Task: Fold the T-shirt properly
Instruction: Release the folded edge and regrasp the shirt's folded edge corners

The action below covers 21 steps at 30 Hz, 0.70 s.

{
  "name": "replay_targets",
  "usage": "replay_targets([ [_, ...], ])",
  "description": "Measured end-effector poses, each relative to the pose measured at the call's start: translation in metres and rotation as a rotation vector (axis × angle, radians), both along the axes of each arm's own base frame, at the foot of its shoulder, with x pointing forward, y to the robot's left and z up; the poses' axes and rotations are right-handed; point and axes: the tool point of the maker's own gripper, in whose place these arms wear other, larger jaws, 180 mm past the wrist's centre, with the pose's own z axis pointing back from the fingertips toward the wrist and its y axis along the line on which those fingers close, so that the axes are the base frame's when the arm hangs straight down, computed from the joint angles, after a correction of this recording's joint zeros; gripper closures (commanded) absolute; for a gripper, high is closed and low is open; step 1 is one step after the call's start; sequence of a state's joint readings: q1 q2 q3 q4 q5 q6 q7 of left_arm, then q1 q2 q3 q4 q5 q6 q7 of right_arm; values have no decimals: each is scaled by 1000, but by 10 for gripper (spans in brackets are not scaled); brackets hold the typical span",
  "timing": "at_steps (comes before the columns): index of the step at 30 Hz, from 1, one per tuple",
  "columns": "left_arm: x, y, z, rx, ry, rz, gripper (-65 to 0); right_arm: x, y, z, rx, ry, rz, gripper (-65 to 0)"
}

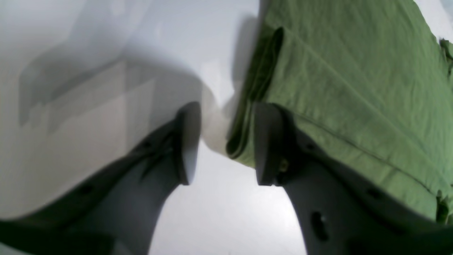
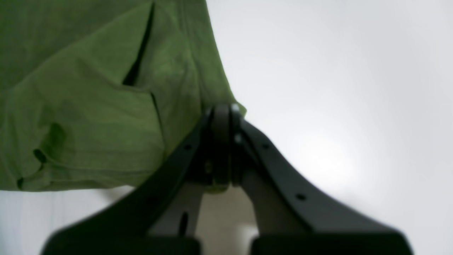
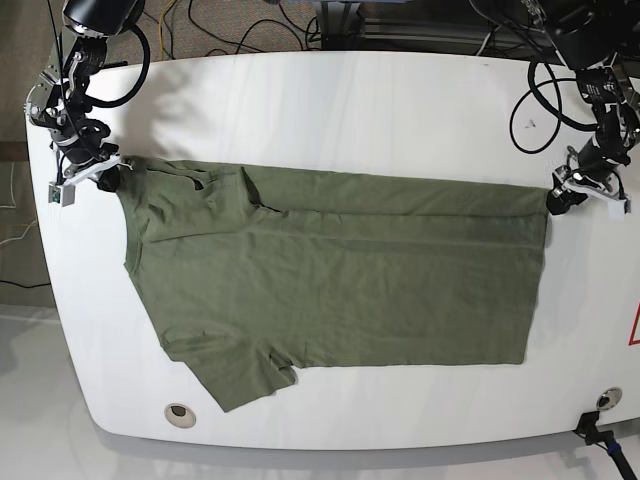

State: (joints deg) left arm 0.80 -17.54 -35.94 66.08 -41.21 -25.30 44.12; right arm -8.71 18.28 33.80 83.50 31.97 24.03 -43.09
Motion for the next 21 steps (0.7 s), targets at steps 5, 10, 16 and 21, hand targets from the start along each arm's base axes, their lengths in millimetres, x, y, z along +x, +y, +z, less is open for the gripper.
replay_targets([
  [5,0,-2,0,0,3,-9,-273,0,0,0,0,1,0,0],
  [10,1,-3,-1,-1,3,-2,-272,0,1,0,3,-2,0,0],
  [16,12,-13,0,4,-13,-29,-268,-2,2,-3,4,9,1,0],
  [21,13,-13,-1,-5,-21,-20,-264,-4,2,-5,7,19,1,0],
])
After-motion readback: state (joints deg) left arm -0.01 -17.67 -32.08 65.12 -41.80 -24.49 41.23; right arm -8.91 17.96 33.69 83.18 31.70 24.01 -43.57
